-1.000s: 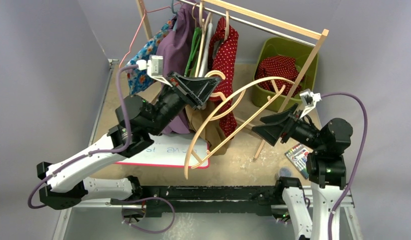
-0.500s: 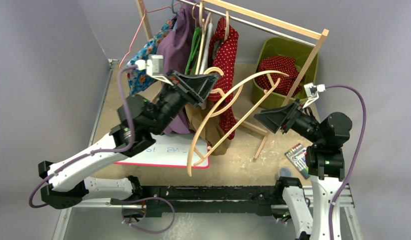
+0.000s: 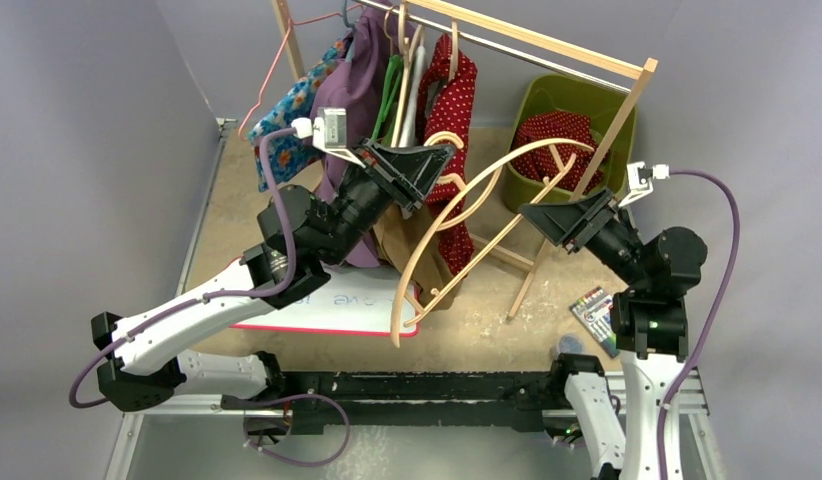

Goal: Remove the skirt from the hanger
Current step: Adjust the hanger.

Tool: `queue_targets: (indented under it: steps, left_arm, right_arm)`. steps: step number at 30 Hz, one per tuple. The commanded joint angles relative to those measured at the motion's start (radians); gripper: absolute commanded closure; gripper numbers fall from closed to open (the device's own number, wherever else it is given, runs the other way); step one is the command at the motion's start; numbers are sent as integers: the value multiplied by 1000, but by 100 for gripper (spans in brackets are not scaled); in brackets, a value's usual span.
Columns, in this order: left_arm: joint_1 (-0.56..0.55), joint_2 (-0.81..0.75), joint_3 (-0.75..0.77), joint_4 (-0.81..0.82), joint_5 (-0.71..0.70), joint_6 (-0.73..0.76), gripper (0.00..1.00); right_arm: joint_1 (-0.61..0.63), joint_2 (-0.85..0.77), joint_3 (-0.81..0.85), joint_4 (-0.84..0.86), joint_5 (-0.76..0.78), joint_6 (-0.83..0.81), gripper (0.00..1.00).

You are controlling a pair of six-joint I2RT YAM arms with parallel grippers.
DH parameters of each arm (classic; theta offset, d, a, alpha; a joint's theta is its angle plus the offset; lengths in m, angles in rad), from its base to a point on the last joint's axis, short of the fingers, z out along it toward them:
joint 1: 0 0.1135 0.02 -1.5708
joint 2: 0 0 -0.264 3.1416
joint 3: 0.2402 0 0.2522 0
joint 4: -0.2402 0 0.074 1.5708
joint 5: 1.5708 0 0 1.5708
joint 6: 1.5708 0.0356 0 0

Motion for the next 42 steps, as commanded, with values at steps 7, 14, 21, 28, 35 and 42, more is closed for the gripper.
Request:
queue_targets:
  steps: [7,14,21,28,35,42]
  left_arm:
    - [2,28,53,101,59,-46,100]
    - [3,24,41,82,64,-67,100]
    - [2,24,46,41,91,-68,100]
    - [2,-5,46,-68,78,-64,85]
    - [2,-27,67,-175,67,-73,57]
    - [2,-77,91,-311,72,-48,53]
  right_arm:
    - [4,10,13,39,33,64,55]
    - [3,-27,-121,196,28,219,74]
    - [3,-33,-141,242,16,241,100]
    - [4,-51,-187,415,-16,323,100]
    - [3,-50,-200,410,-16,296,100]
    - [3,-61,-204,390,-2,270,100]
